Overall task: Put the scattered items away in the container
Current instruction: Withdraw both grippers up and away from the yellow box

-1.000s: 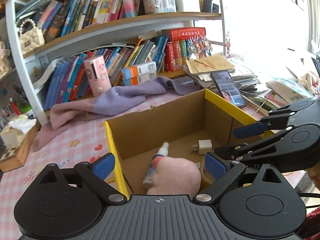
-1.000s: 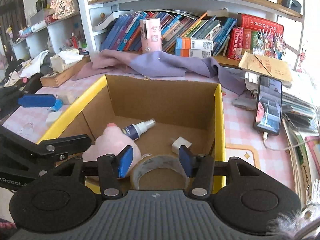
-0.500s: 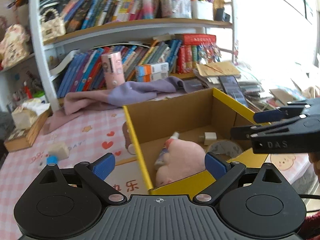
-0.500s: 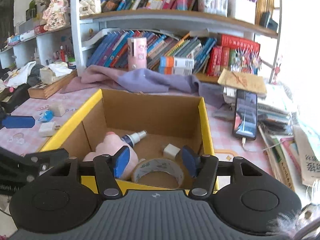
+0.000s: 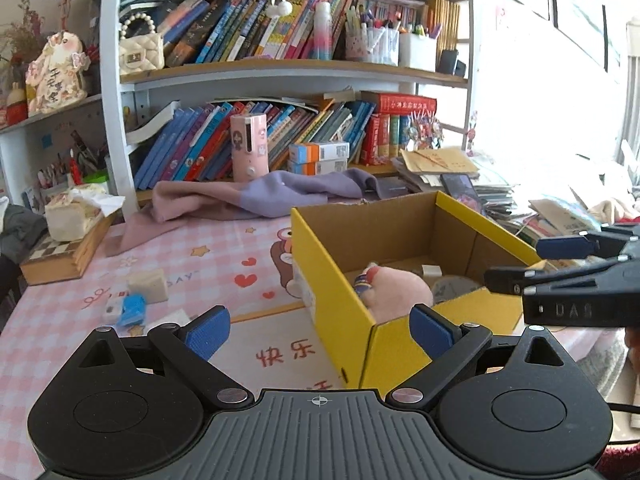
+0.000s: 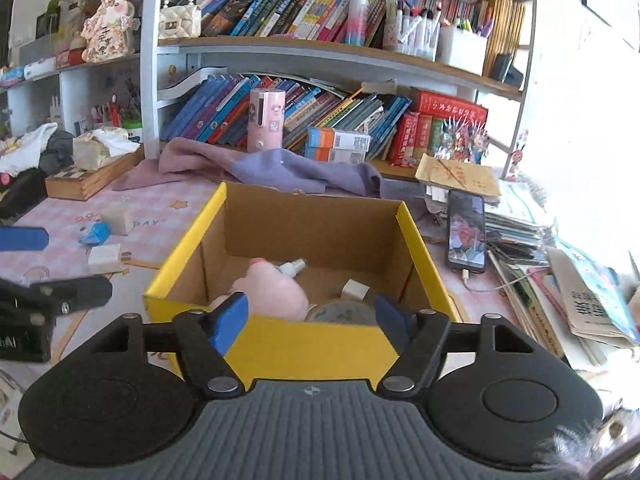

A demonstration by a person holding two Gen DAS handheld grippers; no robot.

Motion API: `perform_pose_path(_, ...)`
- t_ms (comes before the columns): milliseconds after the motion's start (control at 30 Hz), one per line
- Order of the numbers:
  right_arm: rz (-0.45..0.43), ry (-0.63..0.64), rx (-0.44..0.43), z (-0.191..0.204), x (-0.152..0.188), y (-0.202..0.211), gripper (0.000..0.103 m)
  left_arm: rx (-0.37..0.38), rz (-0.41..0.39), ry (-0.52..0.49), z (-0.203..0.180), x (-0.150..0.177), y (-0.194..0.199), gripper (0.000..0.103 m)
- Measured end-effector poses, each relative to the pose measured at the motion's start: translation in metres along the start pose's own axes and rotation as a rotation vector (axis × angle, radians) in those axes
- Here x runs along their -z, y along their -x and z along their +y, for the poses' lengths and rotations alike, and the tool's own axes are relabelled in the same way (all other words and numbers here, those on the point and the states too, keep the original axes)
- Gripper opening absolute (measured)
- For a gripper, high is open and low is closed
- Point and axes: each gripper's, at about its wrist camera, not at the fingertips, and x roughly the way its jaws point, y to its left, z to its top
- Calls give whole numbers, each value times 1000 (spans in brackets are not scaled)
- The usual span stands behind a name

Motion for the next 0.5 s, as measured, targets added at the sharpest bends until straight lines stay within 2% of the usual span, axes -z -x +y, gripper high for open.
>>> perform_pose_path(200,-2,29,67,39,13,31,74,67,-10,3,24,12,23,98)
perform_pose_path(500,34,-13,153,82,33,65,79,157,4,-39,48,31,48,98)
